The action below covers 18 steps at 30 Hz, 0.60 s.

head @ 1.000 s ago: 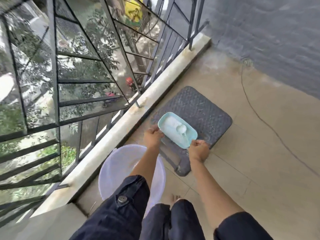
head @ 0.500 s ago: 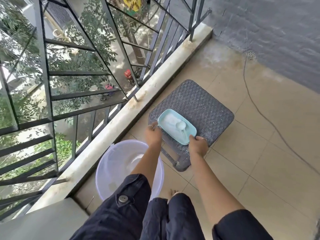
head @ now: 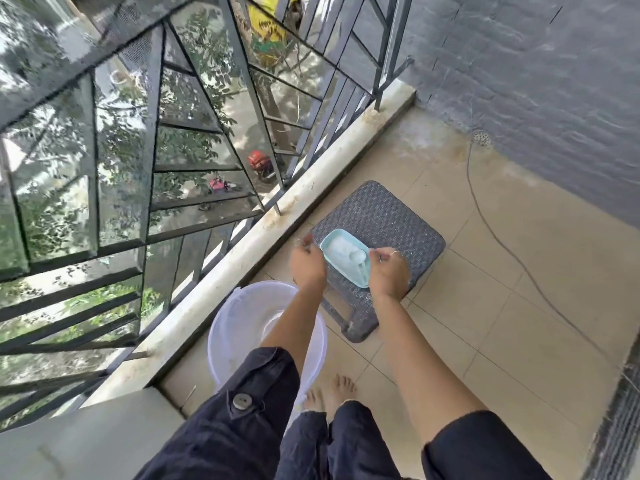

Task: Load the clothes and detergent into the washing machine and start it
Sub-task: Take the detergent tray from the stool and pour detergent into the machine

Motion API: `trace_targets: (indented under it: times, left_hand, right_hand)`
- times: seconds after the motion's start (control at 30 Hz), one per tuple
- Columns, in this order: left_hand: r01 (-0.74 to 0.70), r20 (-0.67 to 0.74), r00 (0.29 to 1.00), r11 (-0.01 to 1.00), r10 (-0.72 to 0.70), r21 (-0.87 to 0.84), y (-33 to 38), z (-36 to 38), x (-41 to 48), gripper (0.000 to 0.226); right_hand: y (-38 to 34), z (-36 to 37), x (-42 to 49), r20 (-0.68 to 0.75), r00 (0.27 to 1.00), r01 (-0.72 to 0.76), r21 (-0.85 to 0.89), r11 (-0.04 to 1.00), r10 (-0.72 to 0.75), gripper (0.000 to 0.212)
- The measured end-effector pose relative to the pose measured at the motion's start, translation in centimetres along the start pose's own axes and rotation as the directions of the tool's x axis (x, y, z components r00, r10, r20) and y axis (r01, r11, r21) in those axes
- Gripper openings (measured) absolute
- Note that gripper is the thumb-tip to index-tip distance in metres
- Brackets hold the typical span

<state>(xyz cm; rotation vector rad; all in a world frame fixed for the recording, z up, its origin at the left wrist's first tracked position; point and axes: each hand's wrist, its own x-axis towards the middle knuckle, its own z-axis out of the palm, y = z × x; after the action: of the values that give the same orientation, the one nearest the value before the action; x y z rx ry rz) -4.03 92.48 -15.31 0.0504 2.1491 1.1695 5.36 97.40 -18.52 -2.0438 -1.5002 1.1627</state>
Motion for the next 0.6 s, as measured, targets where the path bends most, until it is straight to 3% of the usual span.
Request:
trace_targets:
  times: [0.27,0.47,0.6]
  left_hand:
    - [-0.190,-0.054,0.981,0.981,0.188,-0.027,3.9,-6.4,-5.5,0.028]
    - [-0.228,-0.092,0.971,0.970,0.220,-0.085,4.9,-10.6,-9.9,0.032]
    - [-0.292,-0.121,0.951,0.954,0.283,-0.063,5.3,-12.8,-12.4,0.030]
  right_hand:
    - [-6.3,-4.7,-7.5,0.041,0.997,0.062,0.093,0.994,-0.066,0.017]
    - [-9.7,-7.5,-13.2,0.100,0.975,0.191,0.076,0.979,-0.199,0.036]
    - [-11.0,-8.9,-16.4,0.175,0.946,0.261,0.085,0.962,-0.272,0.035]
